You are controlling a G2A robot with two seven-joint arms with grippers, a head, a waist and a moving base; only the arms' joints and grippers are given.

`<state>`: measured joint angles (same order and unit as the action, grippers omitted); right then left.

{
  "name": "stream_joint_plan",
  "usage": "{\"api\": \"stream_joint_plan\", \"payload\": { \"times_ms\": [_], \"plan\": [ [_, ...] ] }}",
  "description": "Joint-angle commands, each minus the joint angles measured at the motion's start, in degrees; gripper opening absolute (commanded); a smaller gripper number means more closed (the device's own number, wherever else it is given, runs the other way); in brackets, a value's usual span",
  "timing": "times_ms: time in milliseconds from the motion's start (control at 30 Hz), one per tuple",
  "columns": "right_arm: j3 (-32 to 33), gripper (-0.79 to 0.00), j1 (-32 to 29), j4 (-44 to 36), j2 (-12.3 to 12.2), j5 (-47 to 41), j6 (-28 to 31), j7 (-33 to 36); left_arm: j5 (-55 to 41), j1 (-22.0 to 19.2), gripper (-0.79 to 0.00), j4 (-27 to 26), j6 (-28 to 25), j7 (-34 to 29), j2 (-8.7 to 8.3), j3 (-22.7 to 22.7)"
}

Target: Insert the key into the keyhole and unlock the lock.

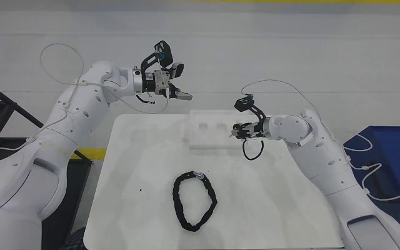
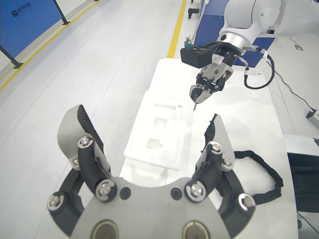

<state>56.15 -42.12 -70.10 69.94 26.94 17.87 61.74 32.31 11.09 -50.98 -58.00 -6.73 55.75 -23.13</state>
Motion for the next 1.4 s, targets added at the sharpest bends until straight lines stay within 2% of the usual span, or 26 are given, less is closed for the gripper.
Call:
{"api": "stream_joint_plan", "payload": {
  "times_ms": [0,333,633,867,1133,1367],
  "plan": [
    [1.9,-0.785,-1.8,-2.8,-0.6,-1.7,1.0,0.3,0.0,0.0,0.000,0.0,0.0,0.0,0.00,0.0],
    [10.3,-0.785,-8.6,-10.2,-3.0,-14.2,9.7,1.7,0.0,0.0,0.000,0.0,0.0,0.0,0.00,0.0],
    [15.3,-0.785,-12.2,-16.0,-4.6,-22.0,13.2,2.3,0.0,0.0,0.000,0.0,0.0,0.0,0.00,0.0],
    [19.2,-0.785,-14.7,-20.9,-5.9,-22.8,13.6,2.2,0.0,0.0,0.000,0.0,0.0,0.0,0.00,0.0],
    [26.7,-0.785,-21.1,-27.2,-7.5,-26.3,15.0,0.8,0.0,0.0,0.000,0.0,0.0,0.0,0.00,0.0],
    [34.2,-0.785,-26.1,-30.9,-8.8,-25.4,15.5,-3.3,0.0,0.0,0.000,0.0,0.0,0.0,0.00,0.0]
  ]
}}
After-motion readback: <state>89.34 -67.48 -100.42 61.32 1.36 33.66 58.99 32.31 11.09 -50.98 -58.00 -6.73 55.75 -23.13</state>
